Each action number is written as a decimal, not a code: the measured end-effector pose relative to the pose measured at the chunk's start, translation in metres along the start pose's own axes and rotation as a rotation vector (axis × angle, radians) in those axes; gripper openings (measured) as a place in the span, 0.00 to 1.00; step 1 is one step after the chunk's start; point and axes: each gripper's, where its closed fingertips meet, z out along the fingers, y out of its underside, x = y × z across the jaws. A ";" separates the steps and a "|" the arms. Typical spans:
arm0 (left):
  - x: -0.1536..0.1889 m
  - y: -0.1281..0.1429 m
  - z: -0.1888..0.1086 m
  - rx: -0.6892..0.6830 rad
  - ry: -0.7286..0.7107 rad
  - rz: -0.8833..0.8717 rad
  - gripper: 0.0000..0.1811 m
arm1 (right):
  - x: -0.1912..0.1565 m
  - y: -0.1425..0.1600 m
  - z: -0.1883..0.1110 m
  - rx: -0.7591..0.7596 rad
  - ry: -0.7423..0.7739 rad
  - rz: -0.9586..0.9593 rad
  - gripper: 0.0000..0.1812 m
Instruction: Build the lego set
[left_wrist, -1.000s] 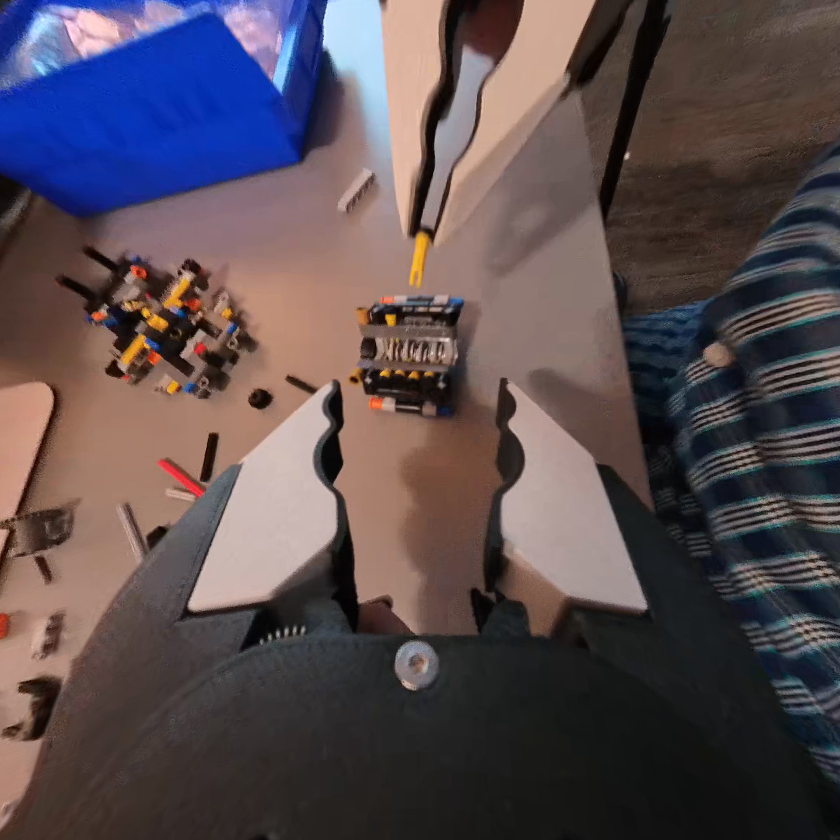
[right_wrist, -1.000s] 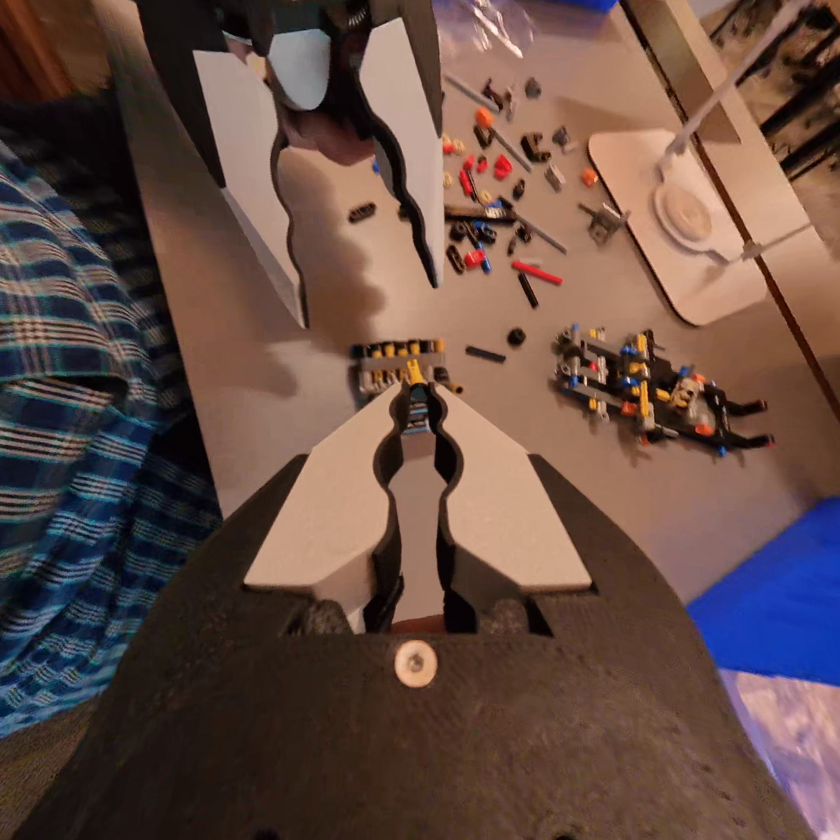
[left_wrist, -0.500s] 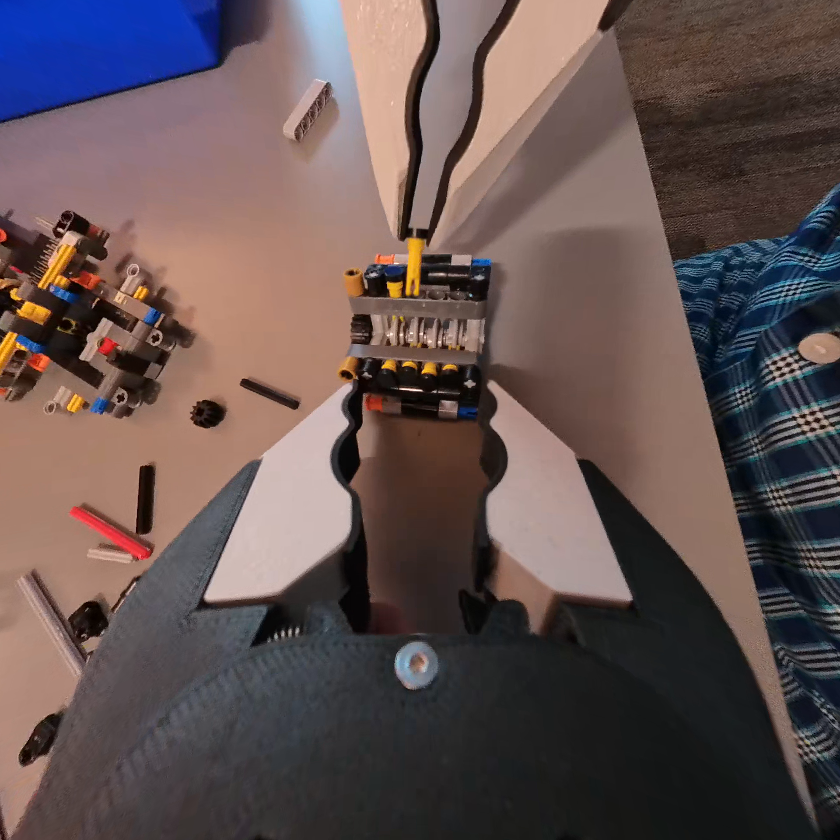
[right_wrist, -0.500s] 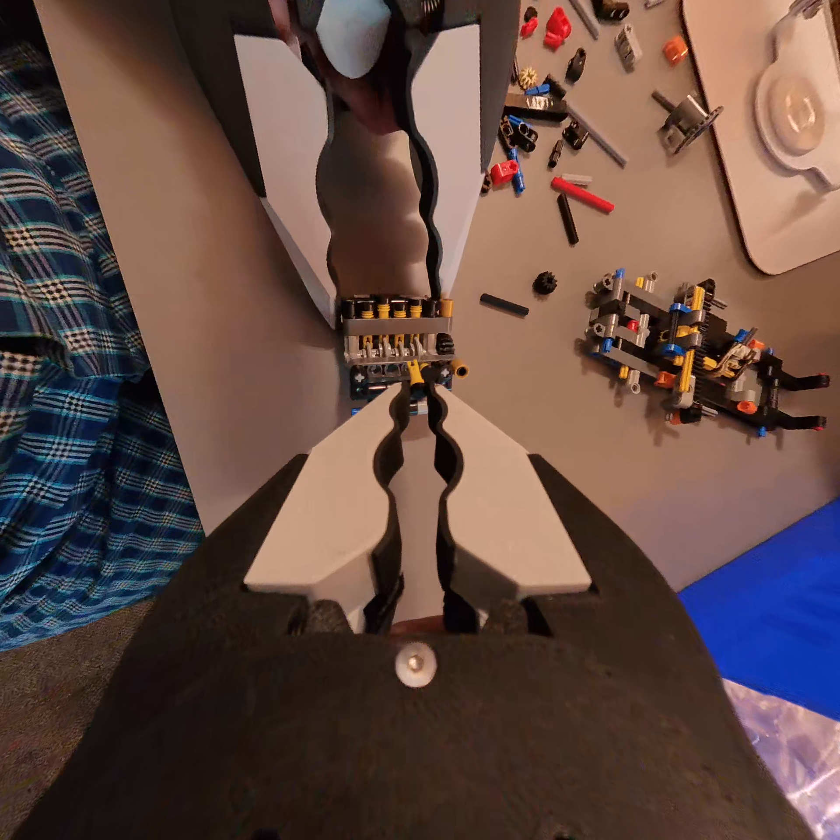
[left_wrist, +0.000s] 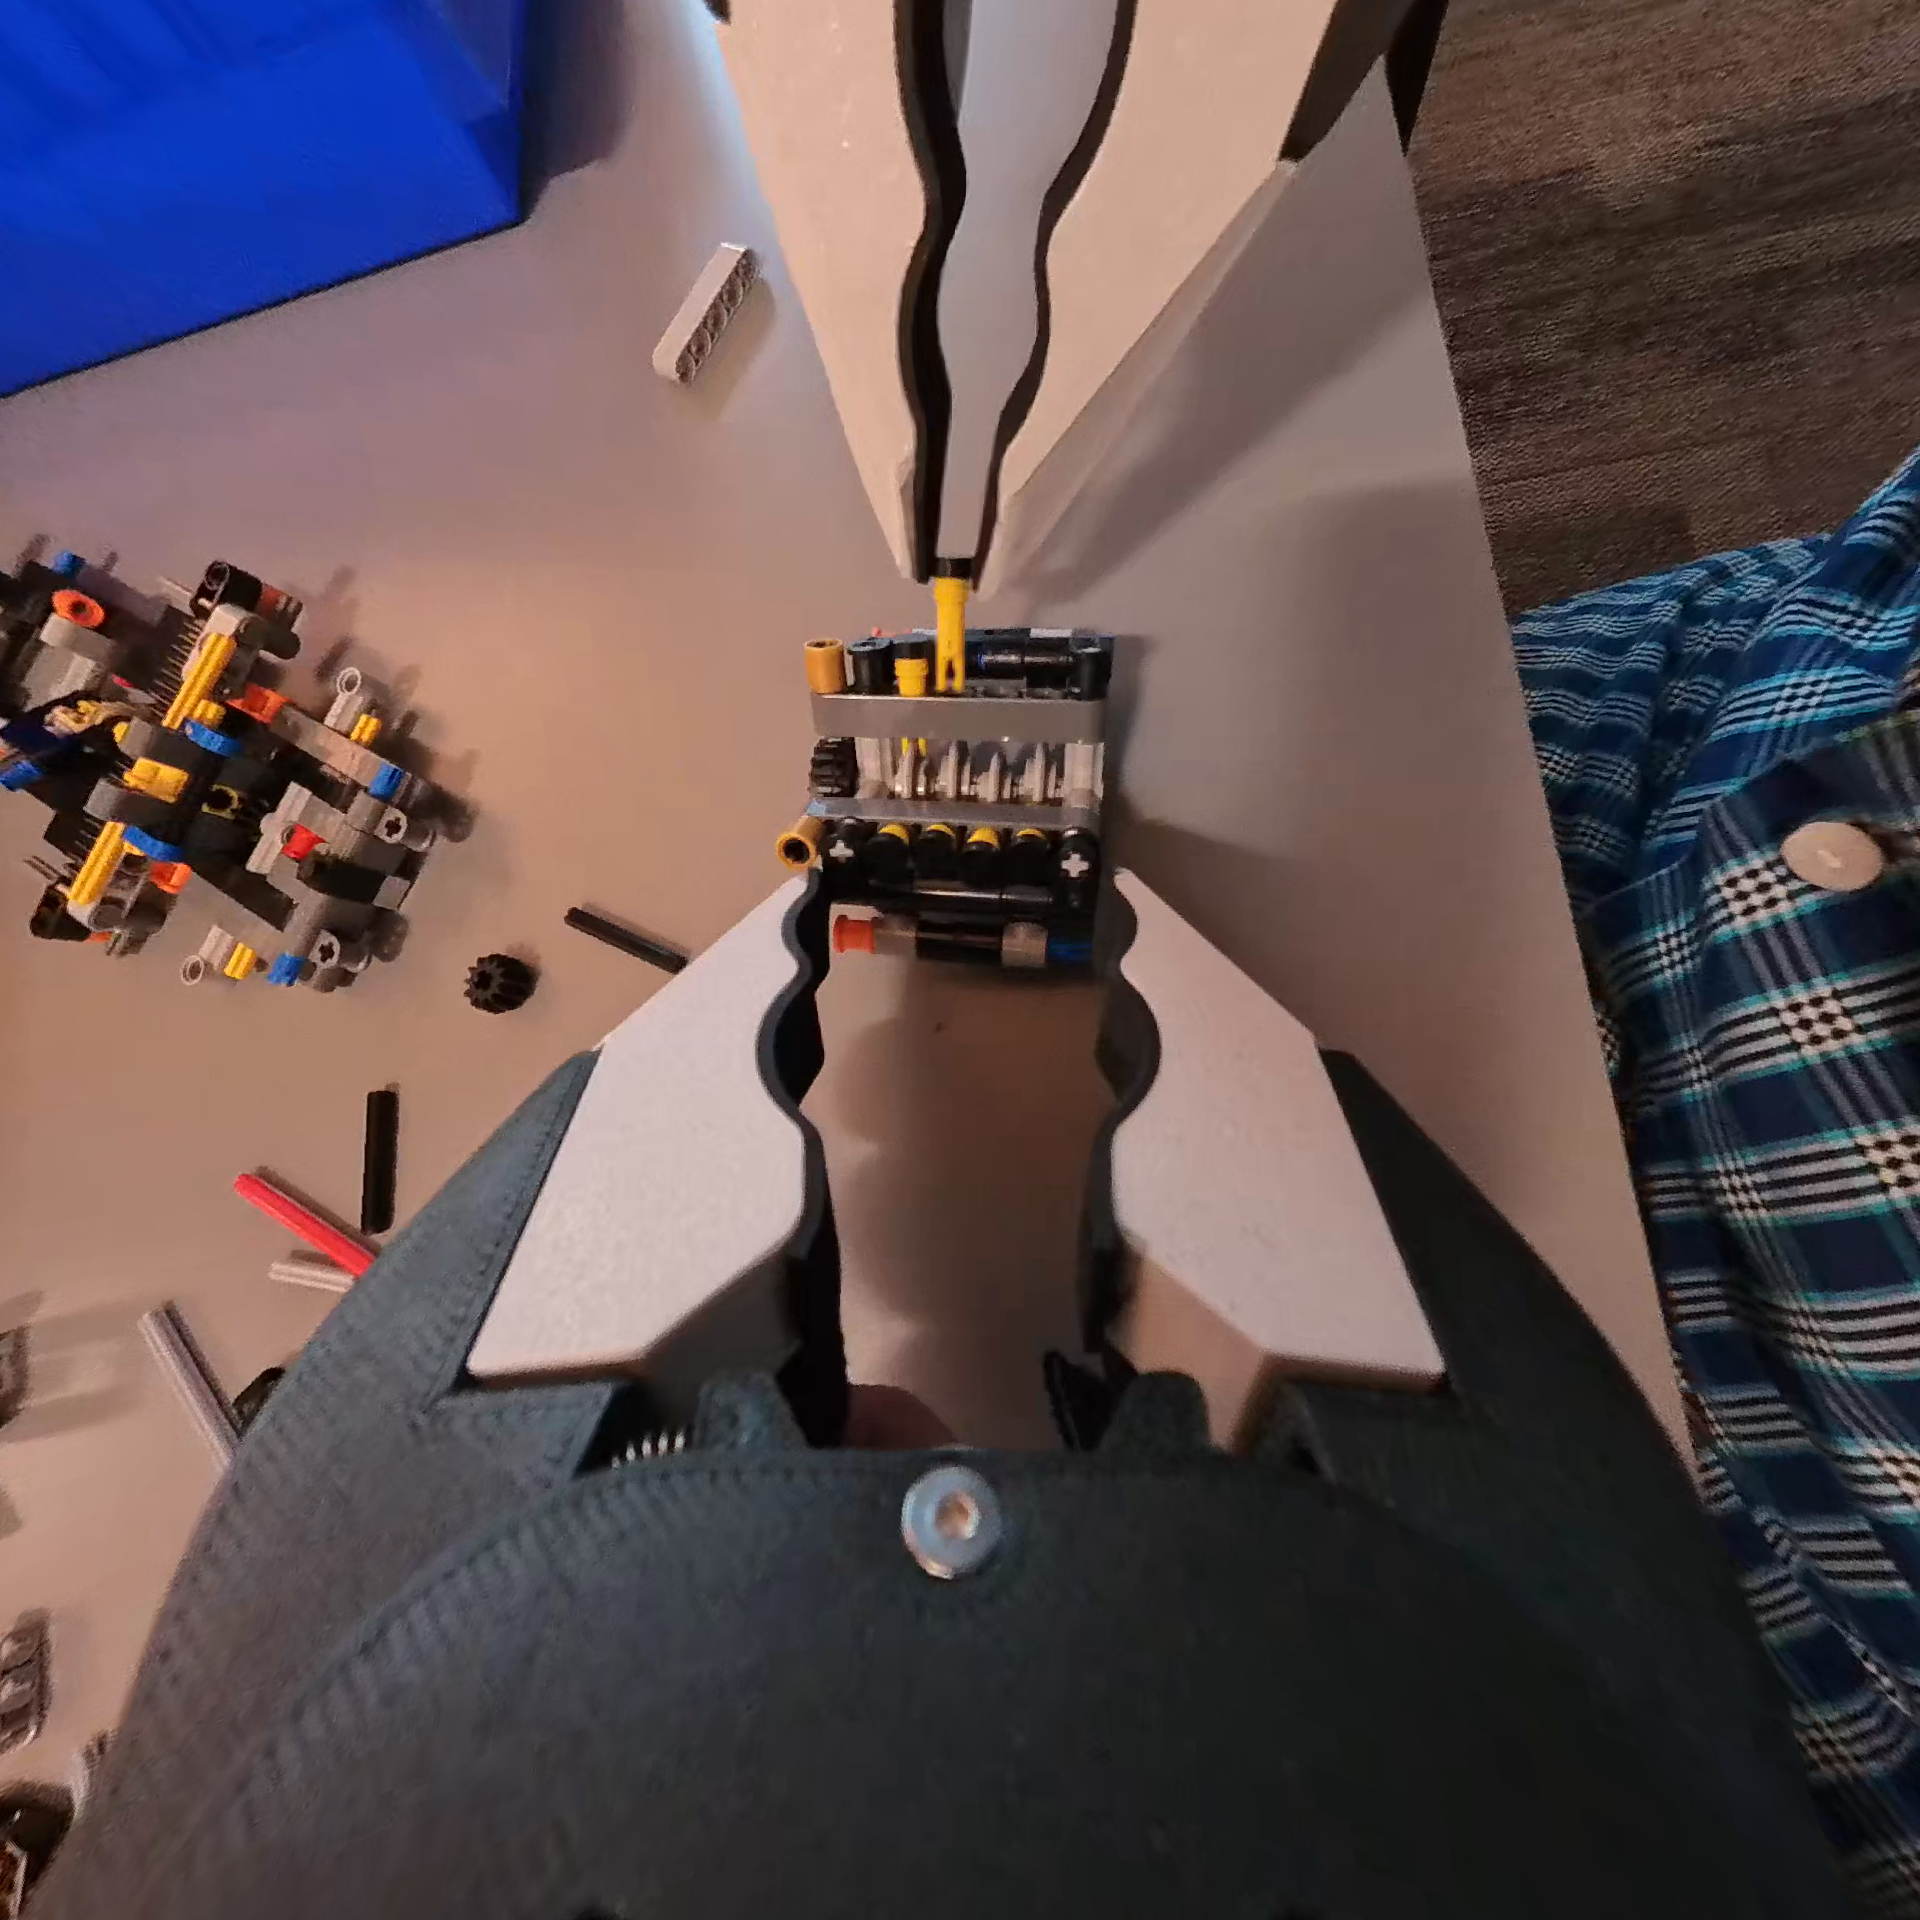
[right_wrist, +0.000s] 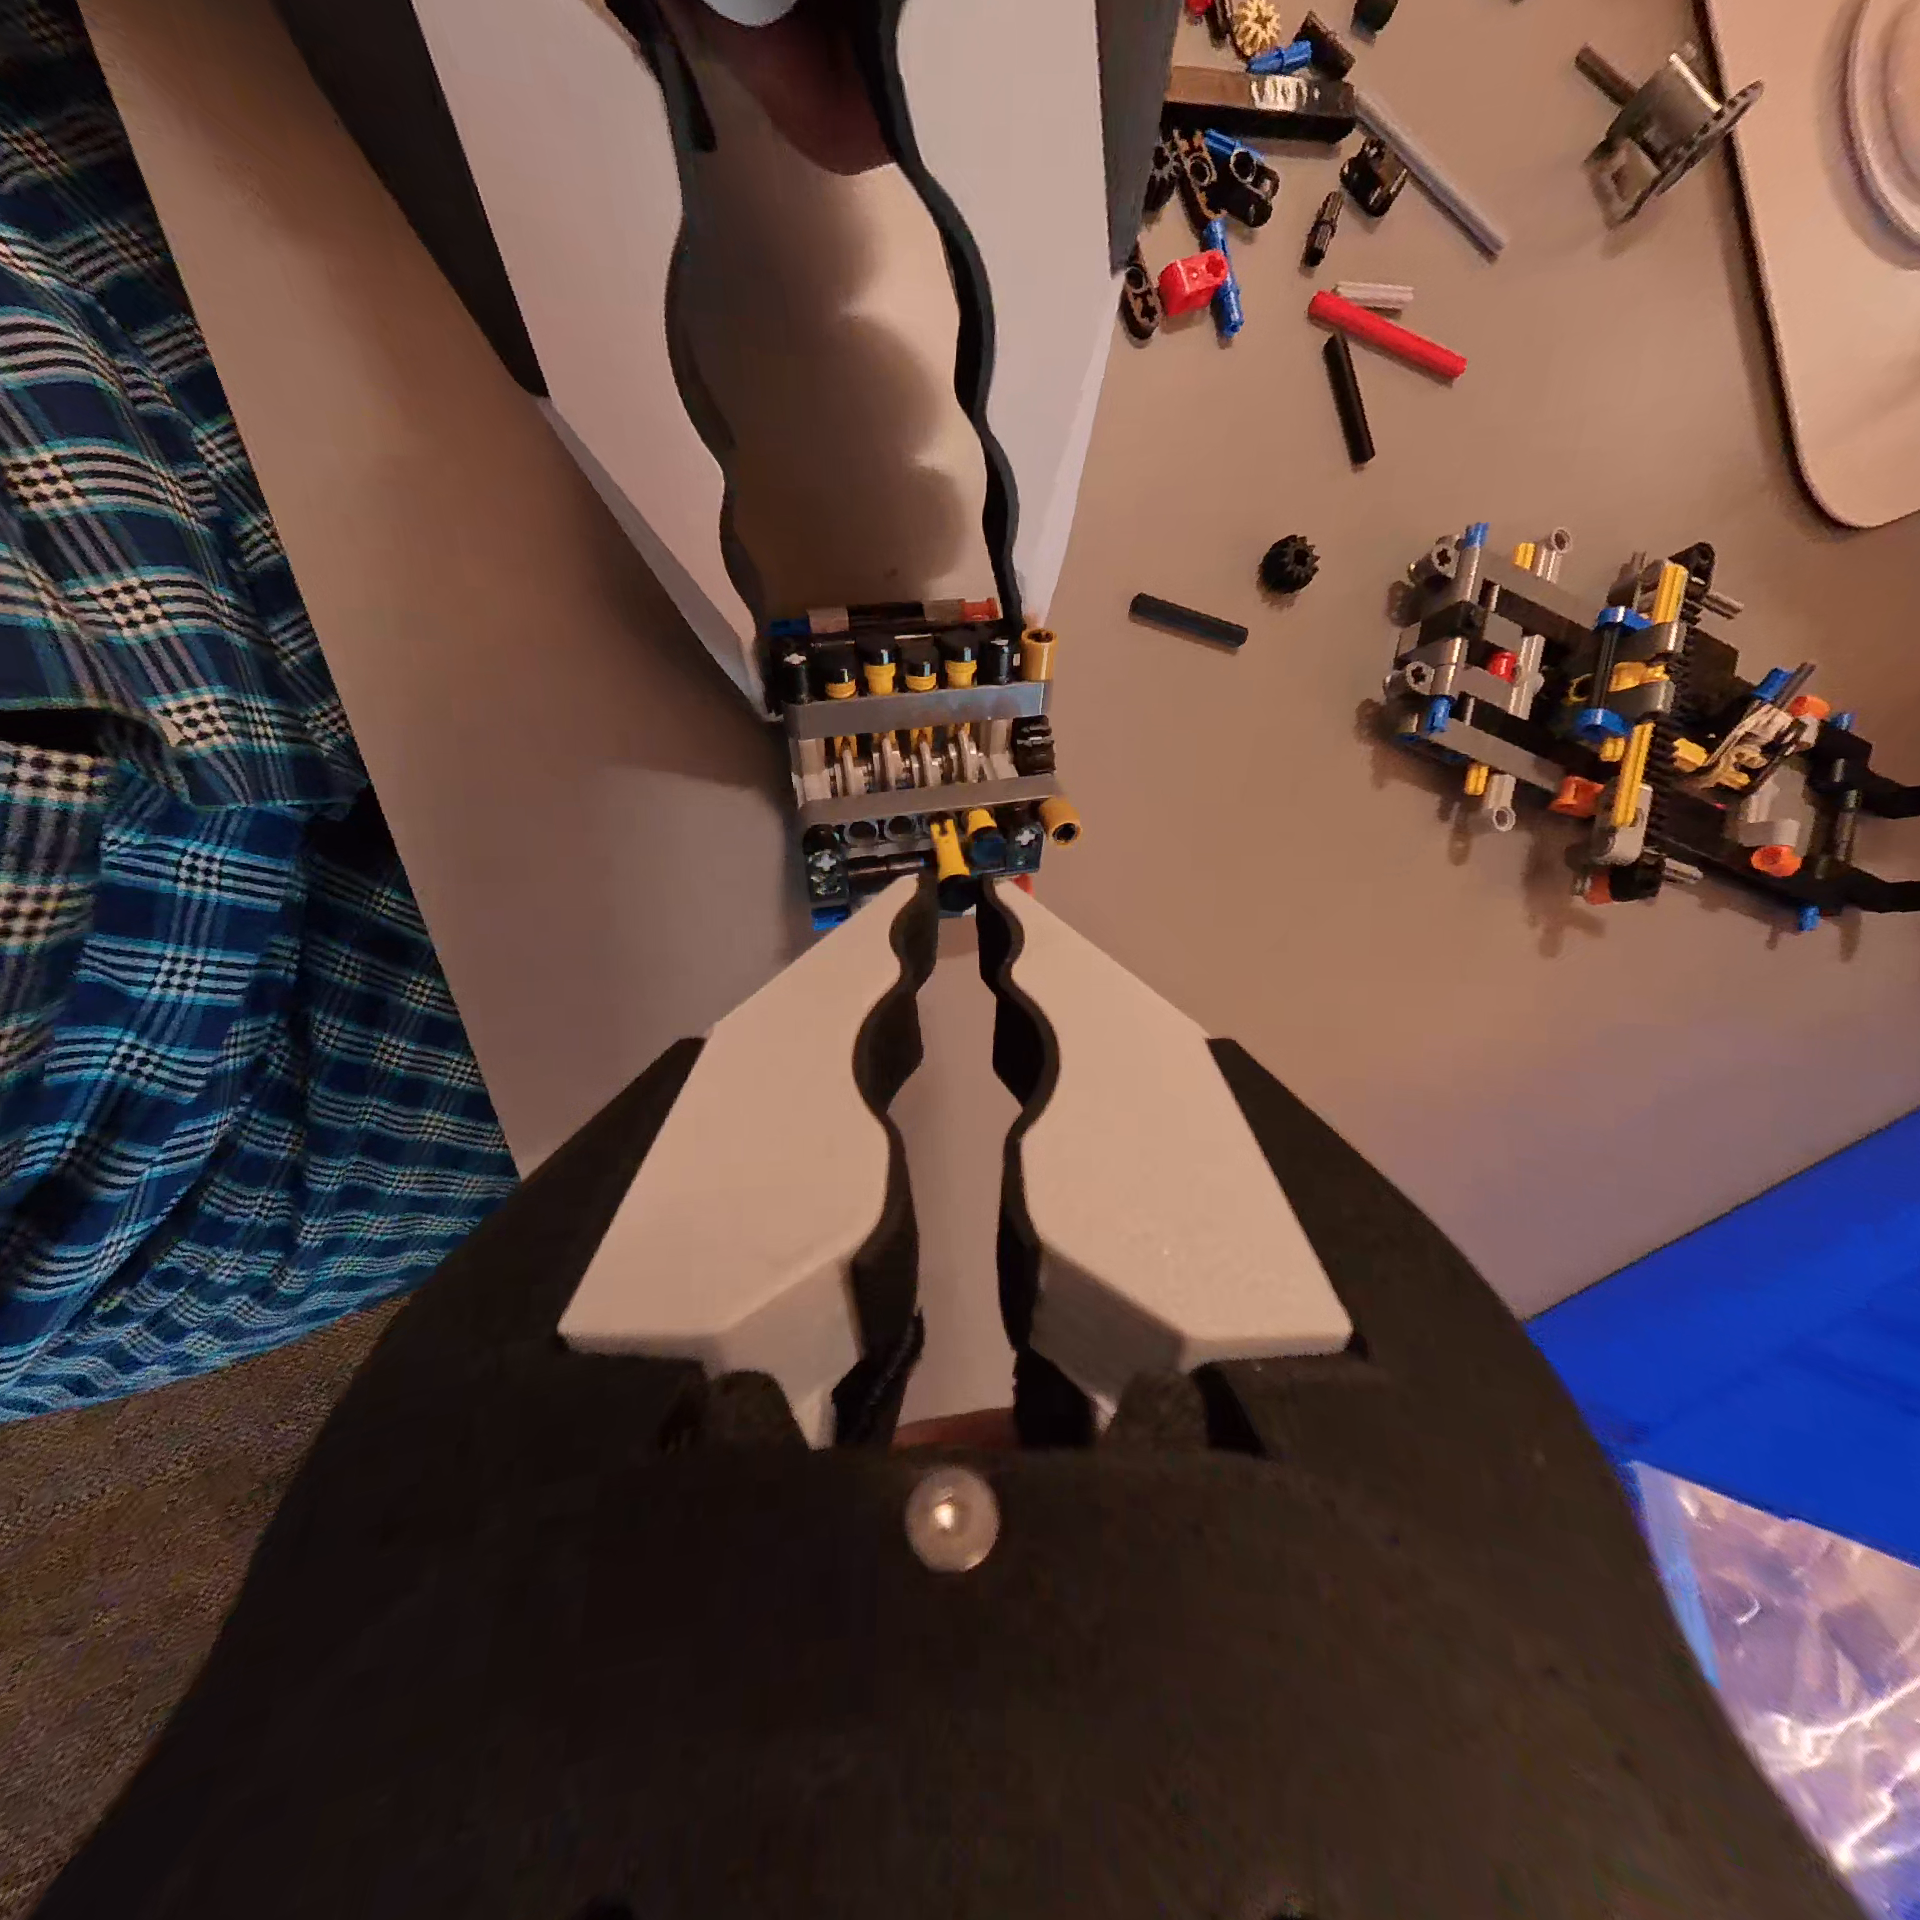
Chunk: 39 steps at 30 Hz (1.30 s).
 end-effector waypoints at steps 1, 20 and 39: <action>0.000 0.000 0.000 -0.002 -0.001 -0.004 0.27 | 0.000 0.001 0.001 0.001 0.000 0.005 0.03; 0.002 -0.004 -0.004 0.039 -0.007 -0.045 0.27 | 0.000 0.002 0.013 0.071 -0.059 0.114 0.03; 0.003 -0.001 -0.005 0.078 -0.016 -0.098 0.27 | 0.000 0.000 0.014 0.104 -0.087 0.129 0.03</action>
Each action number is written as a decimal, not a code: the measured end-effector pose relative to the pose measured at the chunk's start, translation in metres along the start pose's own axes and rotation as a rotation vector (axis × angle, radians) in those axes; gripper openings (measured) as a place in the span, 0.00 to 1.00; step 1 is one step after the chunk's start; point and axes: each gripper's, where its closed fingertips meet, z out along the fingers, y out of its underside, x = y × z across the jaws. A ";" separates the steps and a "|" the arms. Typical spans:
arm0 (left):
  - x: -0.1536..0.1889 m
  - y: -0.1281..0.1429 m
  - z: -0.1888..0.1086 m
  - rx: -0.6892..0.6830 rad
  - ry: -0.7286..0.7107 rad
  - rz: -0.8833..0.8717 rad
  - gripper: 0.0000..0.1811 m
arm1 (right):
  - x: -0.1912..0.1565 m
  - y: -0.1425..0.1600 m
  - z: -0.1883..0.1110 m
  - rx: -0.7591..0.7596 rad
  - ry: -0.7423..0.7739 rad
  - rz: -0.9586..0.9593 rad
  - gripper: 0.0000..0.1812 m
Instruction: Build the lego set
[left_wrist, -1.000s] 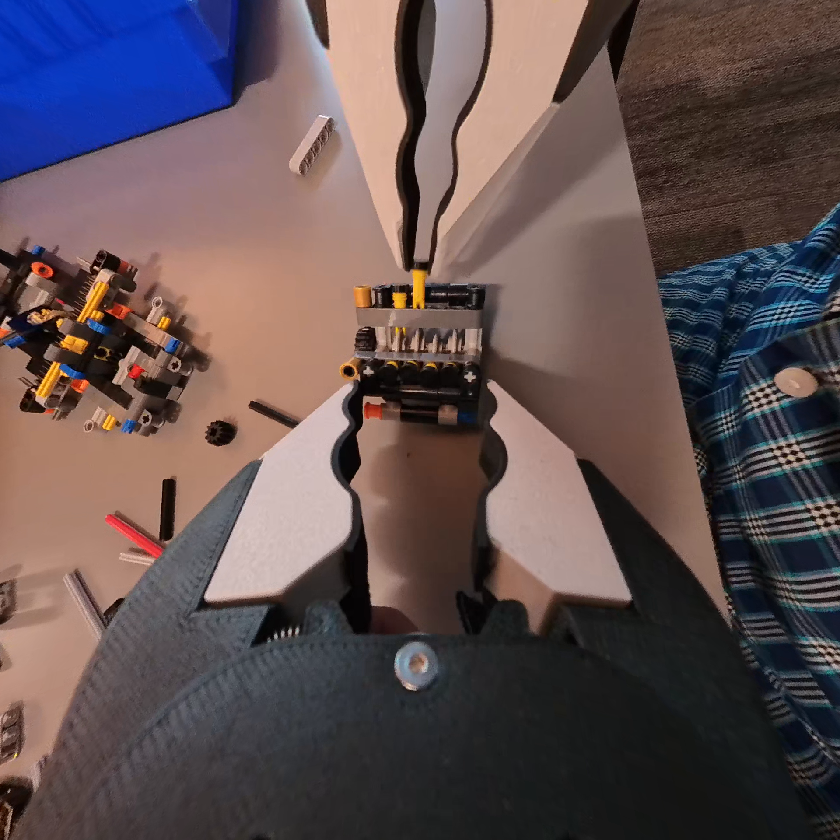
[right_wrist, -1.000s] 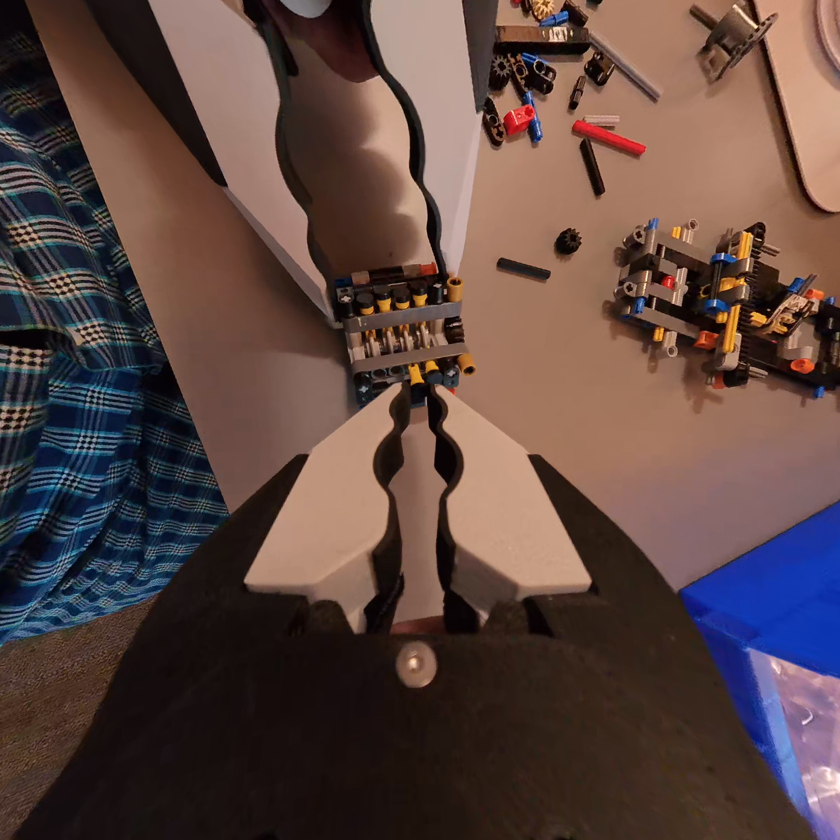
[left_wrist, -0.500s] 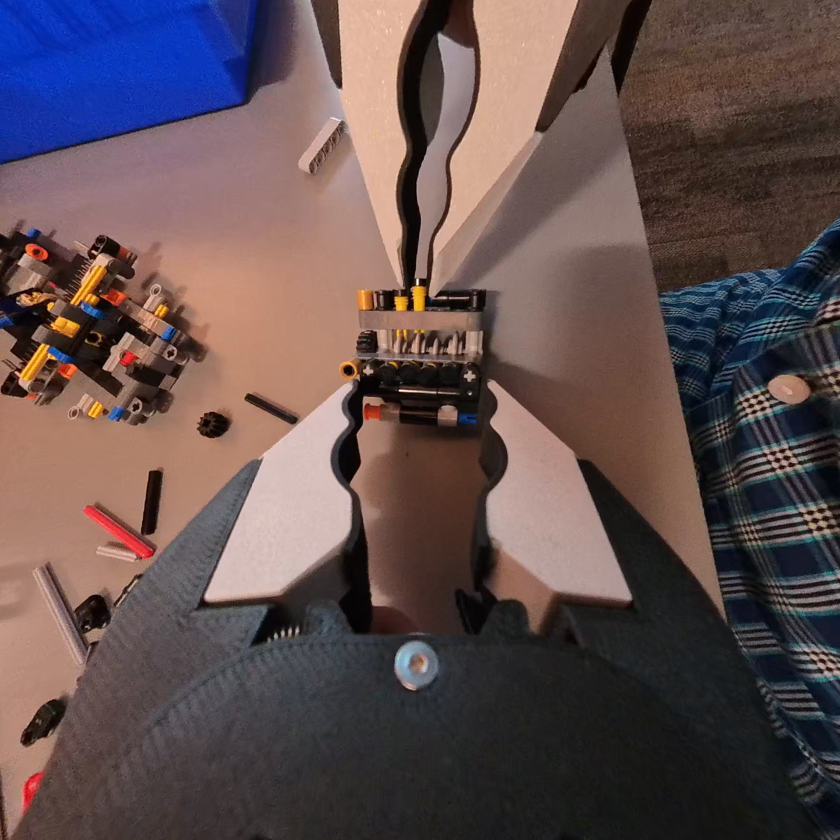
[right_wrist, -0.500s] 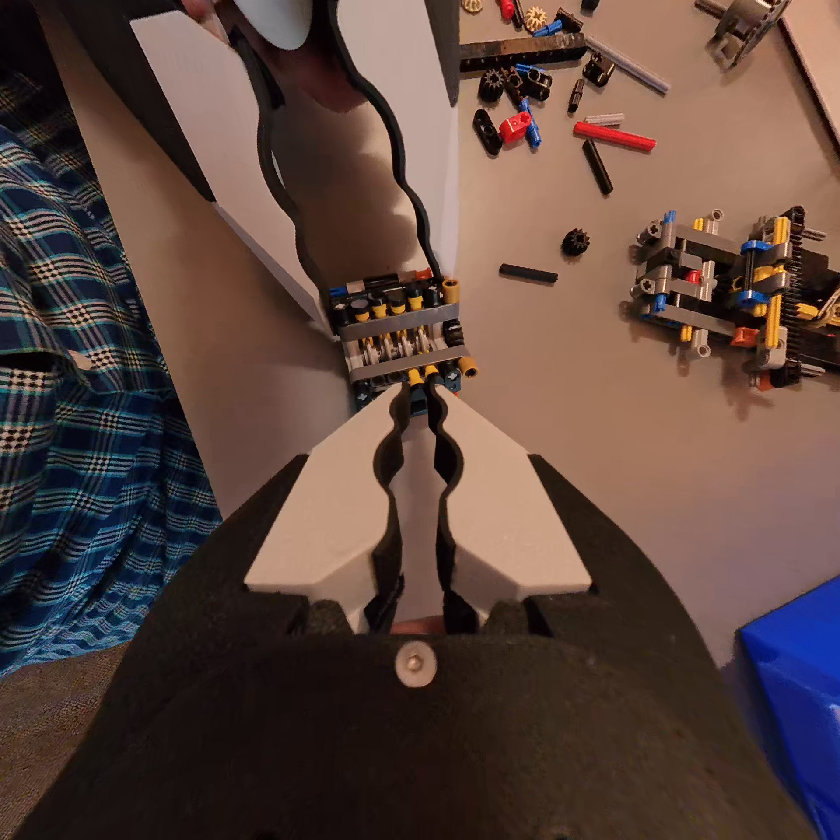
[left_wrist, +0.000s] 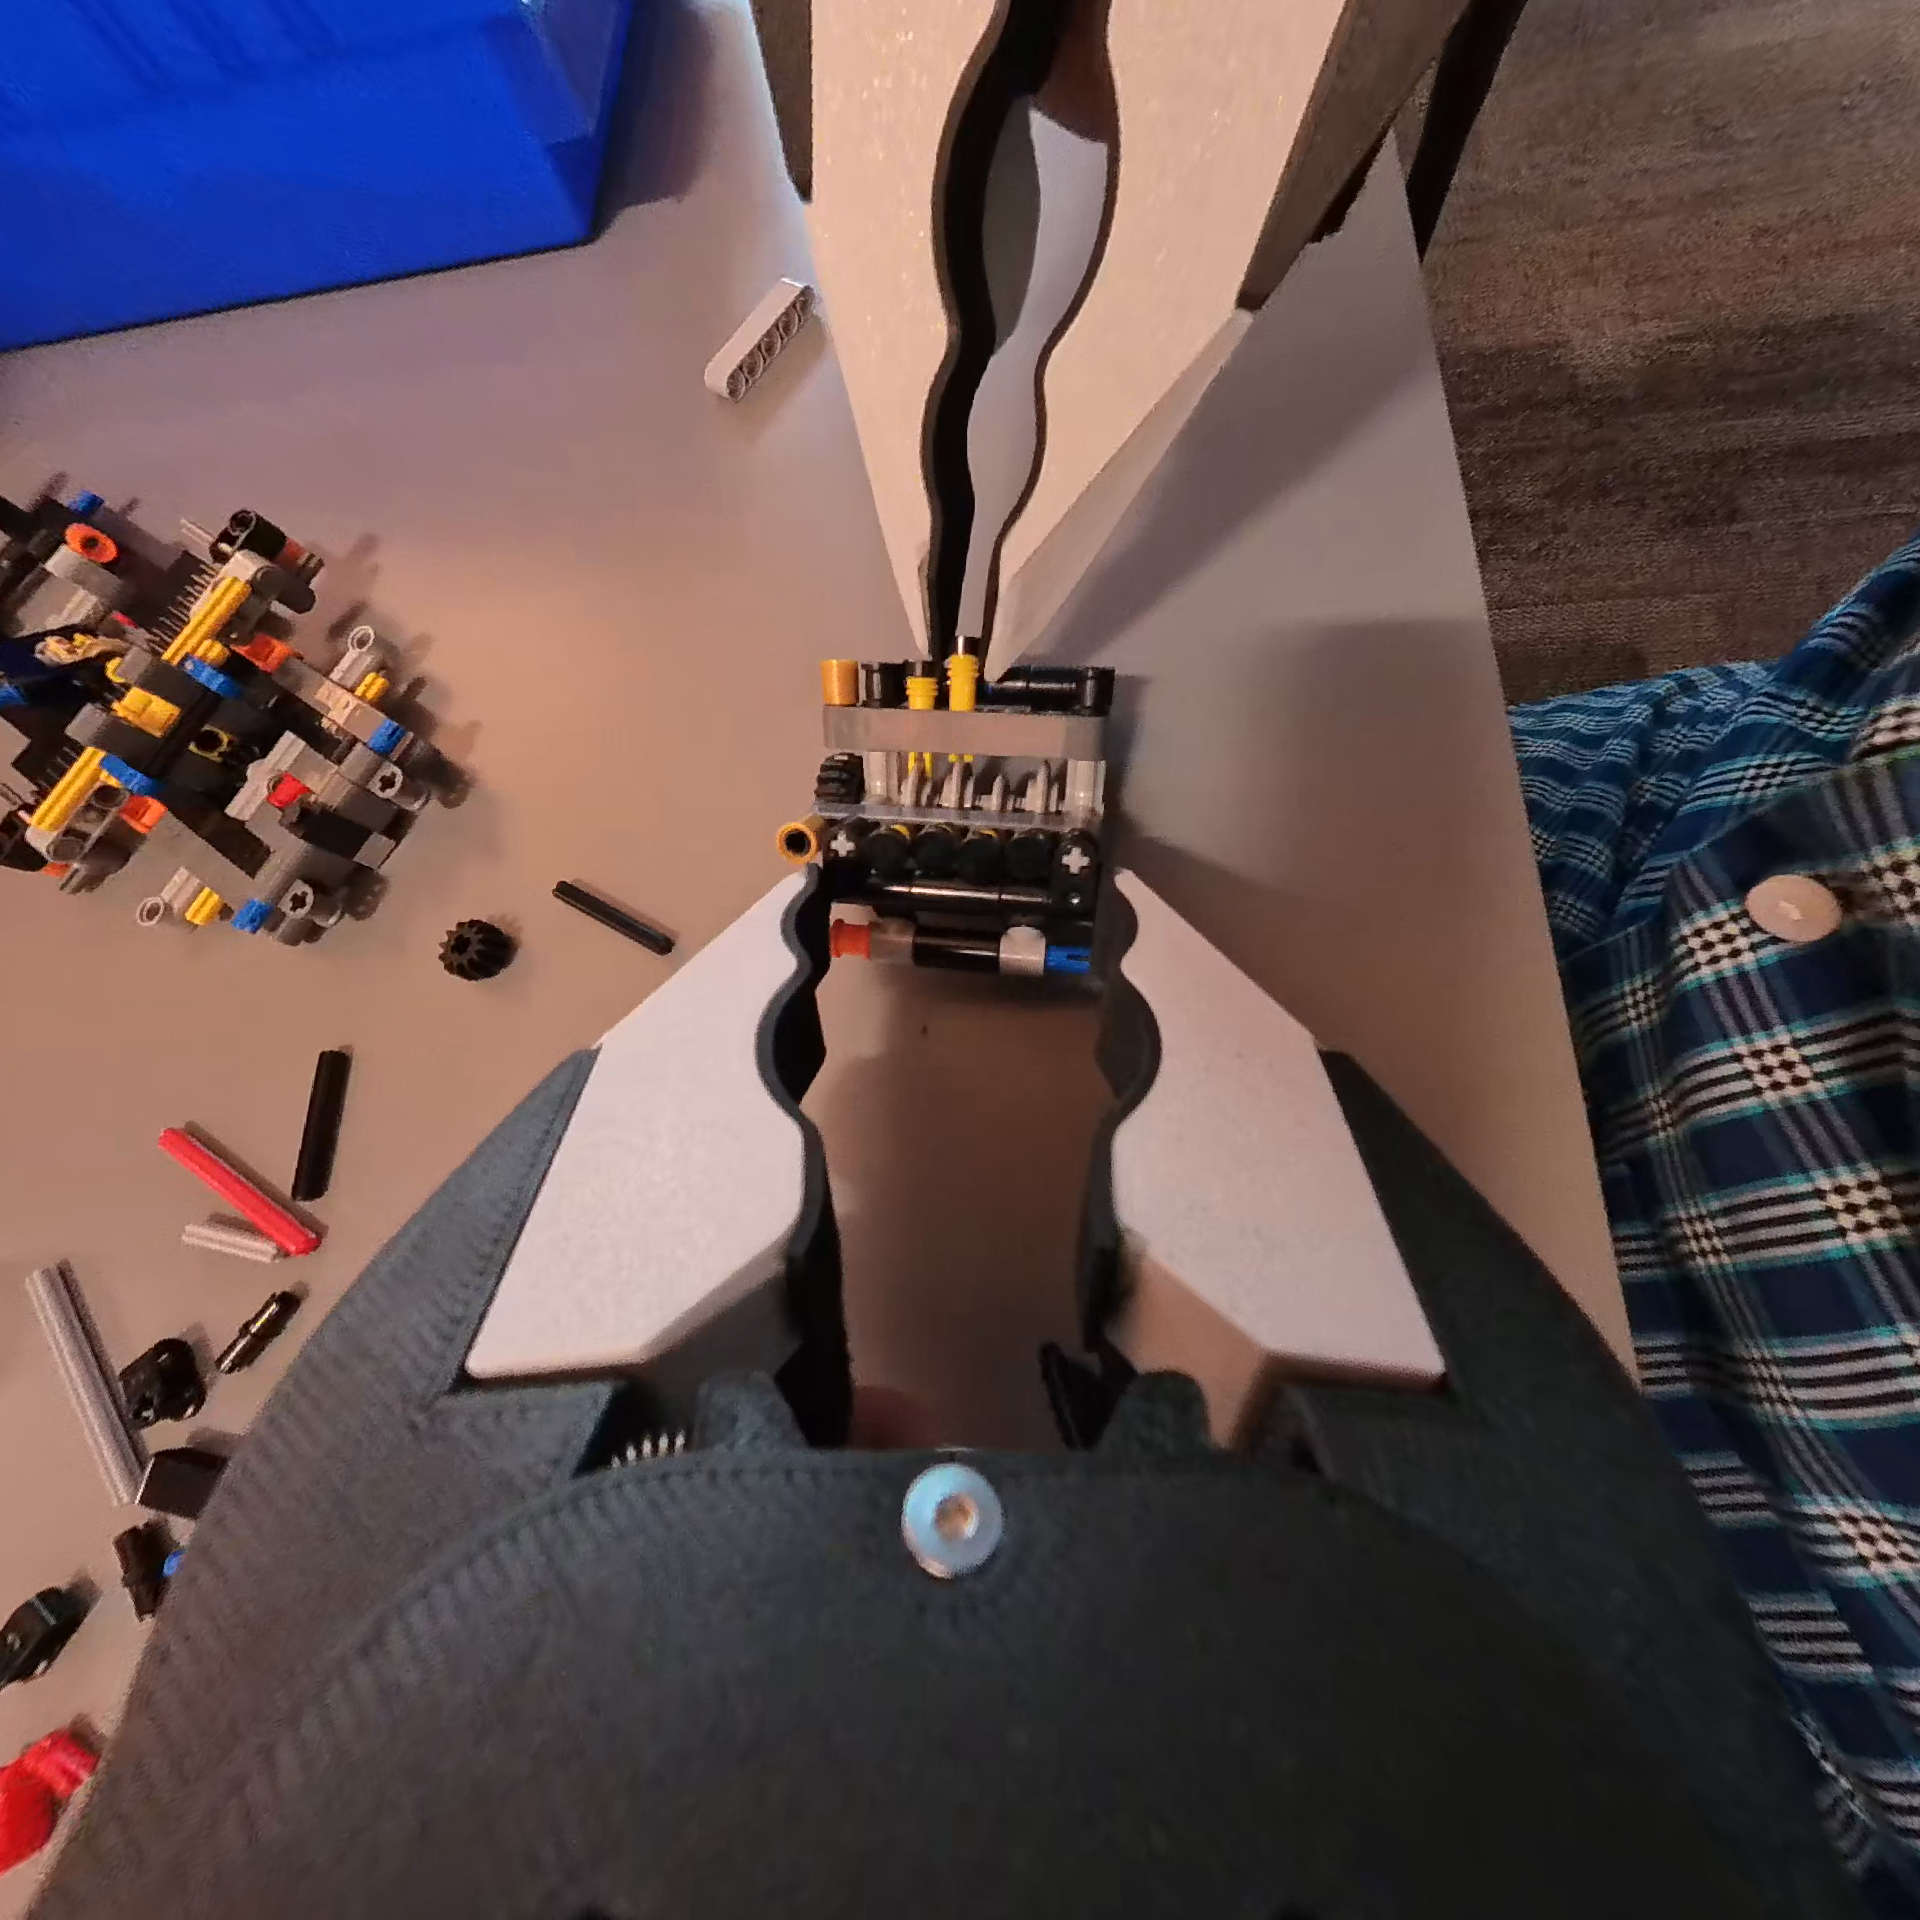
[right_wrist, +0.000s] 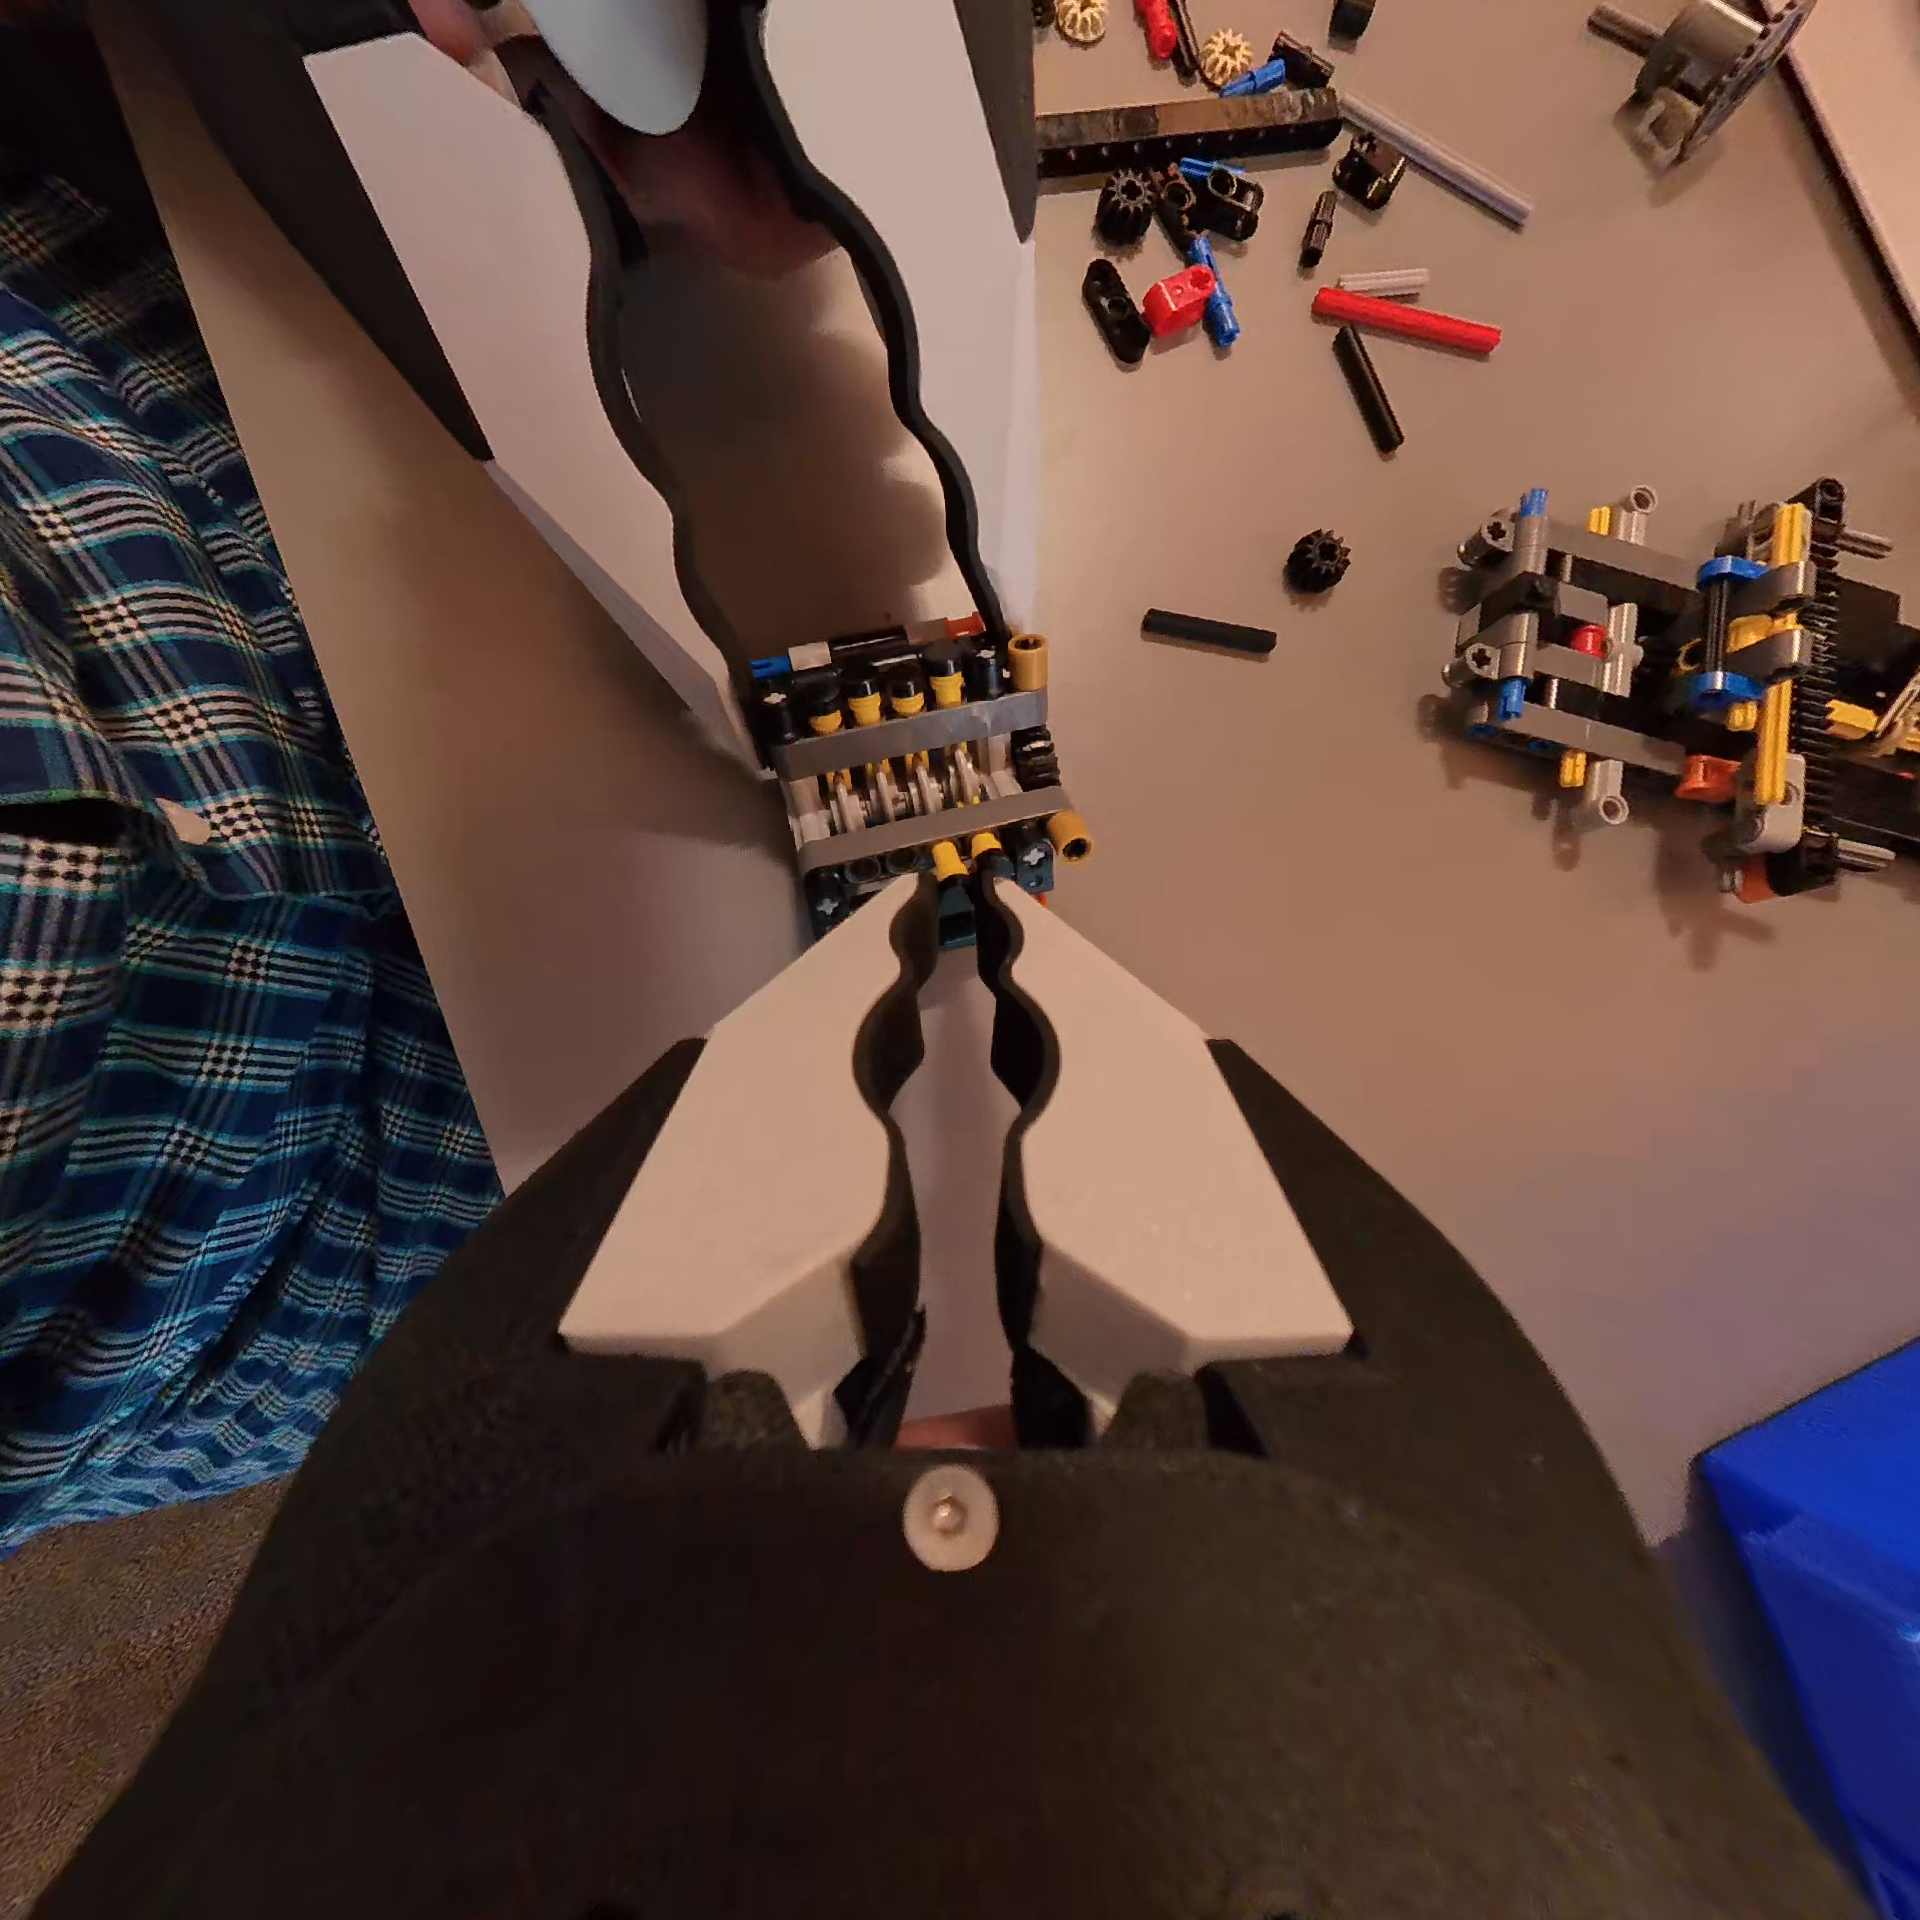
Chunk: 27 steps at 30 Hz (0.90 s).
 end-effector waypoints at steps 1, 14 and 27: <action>0.000 0.000 0.000 -0.002 0.000 -0.001 0.27 | 0.000 0.000 0.000 0.002 -0.002 0.001 0.03; -0.001 0.000 0.000 0.008 -0.007 -0.013 0.27 | 0.001 0.000 0.002 0.001 -0.008 -0.011 0.03; -0.002 0.001 -0.001 0.003 -0.018 -0.014 0.27 | 0.000 -0.003 0.003 -0.042 0.012 -0.048 0.02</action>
